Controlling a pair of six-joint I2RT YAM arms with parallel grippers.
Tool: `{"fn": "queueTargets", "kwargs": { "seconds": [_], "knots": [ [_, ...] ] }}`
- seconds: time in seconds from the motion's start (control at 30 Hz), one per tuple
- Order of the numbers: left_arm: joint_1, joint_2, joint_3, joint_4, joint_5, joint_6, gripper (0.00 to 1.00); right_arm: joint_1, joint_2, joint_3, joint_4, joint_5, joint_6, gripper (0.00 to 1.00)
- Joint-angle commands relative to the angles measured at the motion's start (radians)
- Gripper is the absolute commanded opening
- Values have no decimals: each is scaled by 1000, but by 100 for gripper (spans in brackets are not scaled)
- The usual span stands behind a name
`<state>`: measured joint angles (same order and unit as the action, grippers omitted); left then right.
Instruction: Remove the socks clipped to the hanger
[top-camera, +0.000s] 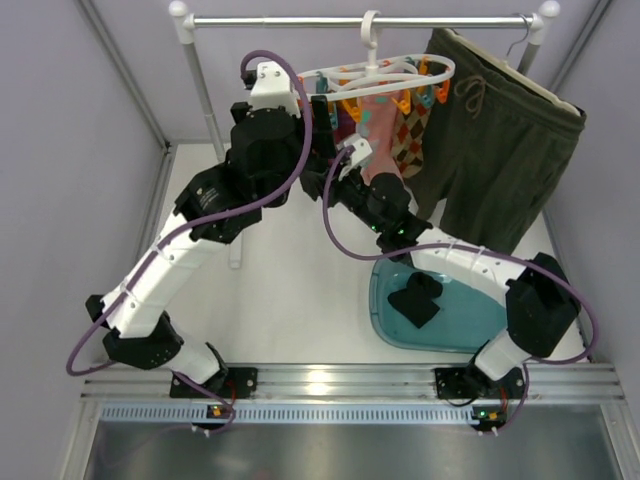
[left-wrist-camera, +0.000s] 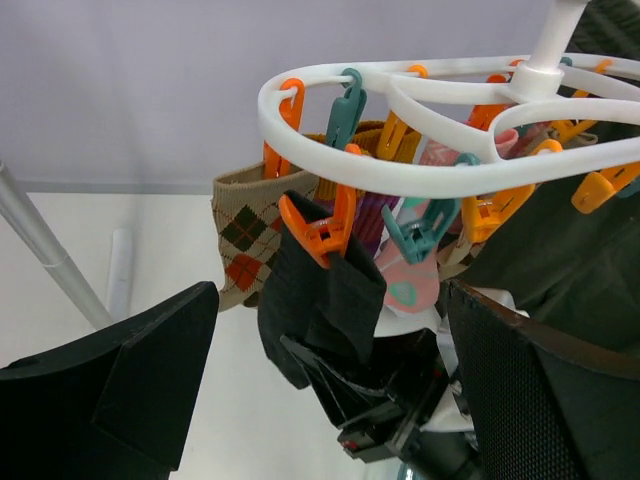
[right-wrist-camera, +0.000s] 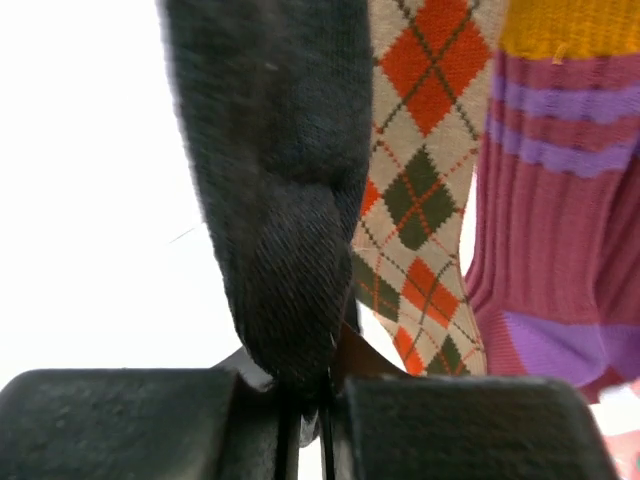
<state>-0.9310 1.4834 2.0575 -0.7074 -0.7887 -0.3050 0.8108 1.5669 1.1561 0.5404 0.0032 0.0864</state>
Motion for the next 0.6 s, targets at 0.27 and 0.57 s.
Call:
{"fn": "queueTargets", "kwargs": {
  "seconds": [0.27,0.57],
  "knots": [
    [64,87,127,20,23,43,78,76,-64,-90,167,90,-10,0],
    [101,124,127,22,40,41,69,105,-67,-87,155,110,-8,0]
  ]
}}
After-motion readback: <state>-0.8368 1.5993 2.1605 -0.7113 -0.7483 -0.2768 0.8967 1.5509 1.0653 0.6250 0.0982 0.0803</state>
